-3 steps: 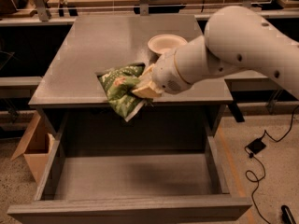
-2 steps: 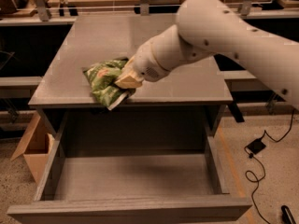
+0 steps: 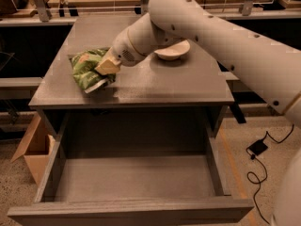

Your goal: Pick green jalapeno chip bag from top drawer and place on counter

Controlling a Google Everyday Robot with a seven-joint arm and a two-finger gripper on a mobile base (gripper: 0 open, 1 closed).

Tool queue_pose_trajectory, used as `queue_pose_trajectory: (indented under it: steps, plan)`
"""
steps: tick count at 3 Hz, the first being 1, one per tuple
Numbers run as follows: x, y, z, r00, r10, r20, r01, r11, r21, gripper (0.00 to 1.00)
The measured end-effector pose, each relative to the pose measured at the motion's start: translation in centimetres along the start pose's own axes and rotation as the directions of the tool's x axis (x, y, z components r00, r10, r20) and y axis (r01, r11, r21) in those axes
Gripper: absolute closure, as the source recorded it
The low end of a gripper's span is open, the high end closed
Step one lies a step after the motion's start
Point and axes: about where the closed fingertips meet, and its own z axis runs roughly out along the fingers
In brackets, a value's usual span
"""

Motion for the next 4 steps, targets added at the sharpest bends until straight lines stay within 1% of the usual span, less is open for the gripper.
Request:
queue_pose_trajectory:
  steps: [1,3,4]
  plan:
    - [-0.22,0.1,0.1,1.0,-0.004,0.002,0.004,1.0,-0.002,0.81]
    - [-0.36,0.34,0.46,1.0,-0.007,0.002,0.007,0.9999,-0.009,0.35]
    - [0.22,-0.18,-0.32,1.0,0.0,0.016,-0.001,0.9998,0.018,0.12]
